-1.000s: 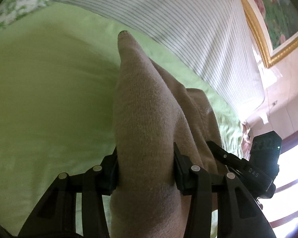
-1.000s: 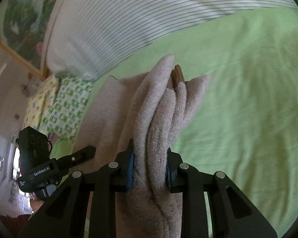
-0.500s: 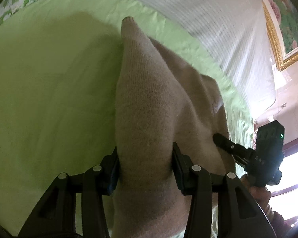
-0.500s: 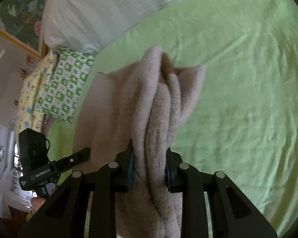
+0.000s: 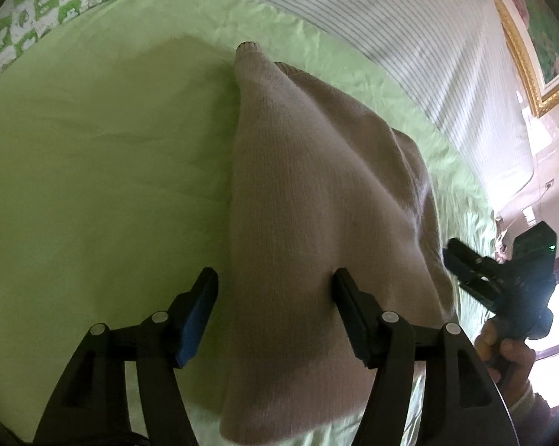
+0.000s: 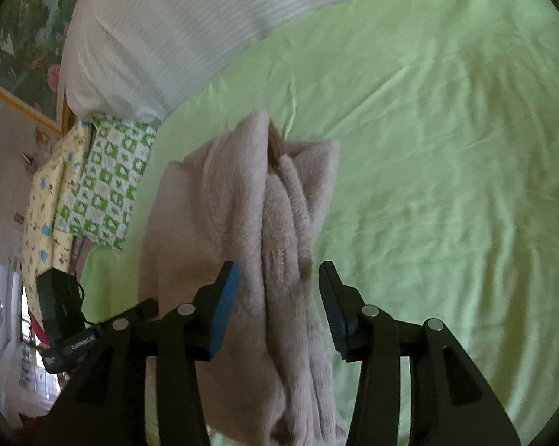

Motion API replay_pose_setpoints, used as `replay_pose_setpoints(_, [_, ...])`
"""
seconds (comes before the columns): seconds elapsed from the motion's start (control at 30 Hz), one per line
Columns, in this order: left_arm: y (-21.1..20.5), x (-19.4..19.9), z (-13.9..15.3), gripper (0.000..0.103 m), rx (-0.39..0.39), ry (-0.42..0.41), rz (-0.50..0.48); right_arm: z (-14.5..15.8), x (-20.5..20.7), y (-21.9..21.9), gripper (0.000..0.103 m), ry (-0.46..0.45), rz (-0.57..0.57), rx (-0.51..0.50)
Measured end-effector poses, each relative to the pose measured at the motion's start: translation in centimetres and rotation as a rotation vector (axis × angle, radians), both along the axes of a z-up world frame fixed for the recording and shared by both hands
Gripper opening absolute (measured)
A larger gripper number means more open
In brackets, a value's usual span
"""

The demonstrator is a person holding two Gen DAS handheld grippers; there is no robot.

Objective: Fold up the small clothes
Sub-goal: 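Release the sweater with both tools and pull them back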

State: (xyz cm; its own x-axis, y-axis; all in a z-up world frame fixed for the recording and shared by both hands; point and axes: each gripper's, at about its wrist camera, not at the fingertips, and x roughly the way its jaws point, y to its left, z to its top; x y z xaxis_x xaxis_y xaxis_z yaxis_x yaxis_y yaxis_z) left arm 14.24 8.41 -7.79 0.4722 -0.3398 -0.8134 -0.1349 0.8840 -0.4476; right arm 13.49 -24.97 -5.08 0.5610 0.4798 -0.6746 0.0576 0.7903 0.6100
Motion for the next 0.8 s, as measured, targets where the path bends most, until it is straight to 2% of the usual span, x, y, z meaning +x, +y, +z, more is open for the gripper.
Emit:
replay_pose_setpoints(0.13, [0.4,-2.1,0.9,0.064,0.024,-0.005,0.010,1.9,-2.6,-0.7,0.047,-0.051,-0.028,-0.010])
replay_pose_setpoints(0.23, [0.6,-4.1,1.9,0.064,0.036,-0.024,0.014,3.1,-4.5,-0.1,0.047,-0.087,-0.002,-0.030])
replay_pose_setpoints(0.3, [0.3,-5.4,2.5,0.064,0.046,-0.039,0.000,3.6,-5.6,1.3,0.042,-0.093,0.052,-0.049])
replay_pose_setpoints(0.37, [-0.3,-6.3,2.9,0.064,0.063,-0.044,-0.032,3.7,-6.6,3.4,0.029,-0.089,0.122,-0.081])
replay_pose_setpoints(0.4, [-0.7,-6.4,2.7,0.064,0.086,-0.040,-0.041,3.6,-7.0,4.0,0.027,-0.085,0.141,-0.095])
replay_pose_setpoints(0.47, [-1.2,-6.5,2.1,0.063,0.127,-0.021,-0.047,3.0,-7.2,5.2,0.023,-0.074,0.169,-0.116])
replay_pose_setpoints(0.63, [-0.9,-6.3,-0.2,0.064,0.125,0.046,-0.019,-0.3,-6.5,4.7,0.021,0.022,0.112,-0.162])
replay_pose_setpoints(0.7, [-1.0,-6.3,-1.0,0.064,0.123,0.063,-0.028,-2.2,-6.3,3.8,0.014,0.069,0.080,-0.174])
replay_pose_setpoints(0.77, [-1.3,-6.4,-1.7,0.064,0.132,0.073,-0.037,-3.5,-6.3,3.0,0.000,0.096,0.060,-0.177])
replay_pose_setpoints(0.8, [-1.3,-6.4,-1.9,0.065,0.134,0.077,-0.038,-3.8,-6.2,2.8,0.000,0.097,0.055,-0.178])
